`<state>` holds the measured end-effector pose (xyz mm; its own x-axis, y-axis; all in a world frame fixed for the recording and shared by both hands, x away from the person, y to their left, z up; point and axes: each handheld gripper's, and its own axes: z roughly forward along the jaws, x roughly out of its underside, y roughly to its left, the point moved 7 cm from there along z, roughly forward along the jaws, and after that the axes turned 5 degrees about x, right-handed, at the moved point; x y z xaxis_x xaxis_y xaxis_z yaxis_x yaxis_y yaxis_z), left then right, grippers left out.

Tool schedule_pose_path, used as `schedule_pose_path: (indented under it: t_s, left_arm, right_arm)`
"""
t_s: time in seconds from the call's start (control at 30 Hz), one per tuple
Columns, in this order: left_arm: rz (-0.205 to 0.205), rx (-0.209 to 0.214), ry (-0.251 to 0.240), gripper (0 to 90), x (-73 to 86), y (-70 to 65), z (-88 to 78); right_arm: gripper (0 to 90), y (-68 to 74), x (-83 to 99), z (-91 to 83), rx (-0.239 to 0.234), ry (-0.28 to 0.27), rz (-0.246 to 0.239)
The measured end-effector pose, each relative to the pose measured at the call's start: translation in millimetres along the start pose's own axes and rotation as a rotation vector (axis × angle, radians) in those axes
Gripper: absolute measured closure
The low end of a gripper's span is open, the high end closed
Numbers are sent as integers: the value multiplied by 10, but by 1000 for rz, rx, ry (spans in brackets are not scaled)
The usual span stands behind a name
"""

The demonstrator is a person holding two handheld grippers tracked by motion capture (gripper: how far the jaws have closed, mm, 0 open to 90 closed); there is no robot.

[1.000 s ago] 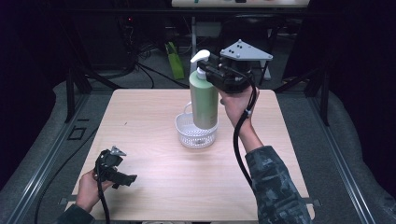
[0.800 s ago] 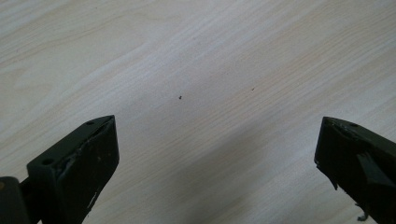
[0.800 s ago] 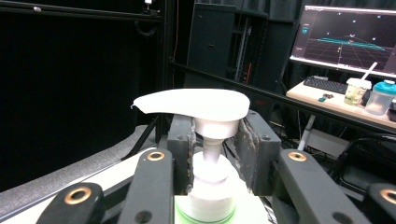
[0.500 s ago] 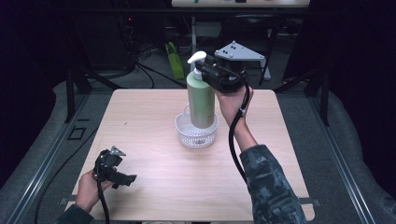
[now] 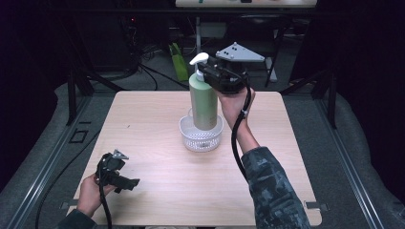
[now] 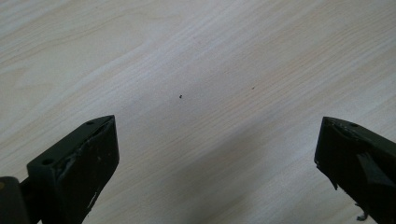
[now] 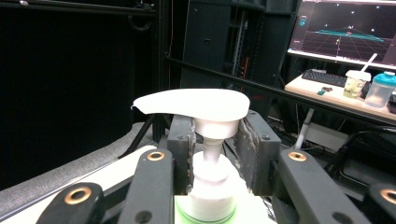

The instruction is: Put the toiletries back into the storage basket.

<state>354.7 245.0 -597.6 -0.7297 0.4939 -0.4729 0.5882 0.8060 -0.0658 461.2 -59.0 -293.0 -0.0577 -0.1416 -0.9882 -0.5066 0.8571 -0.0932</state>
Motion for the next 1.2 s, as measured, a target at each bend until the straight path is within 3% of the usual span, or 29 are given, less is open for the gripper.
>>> schedule_pose_path:
  t_s: [1.2]
  left_arm:
    - [6,-1,8,0,10,-4,1]
  right_arm:
    - [679,17,424,325,22,80,35]
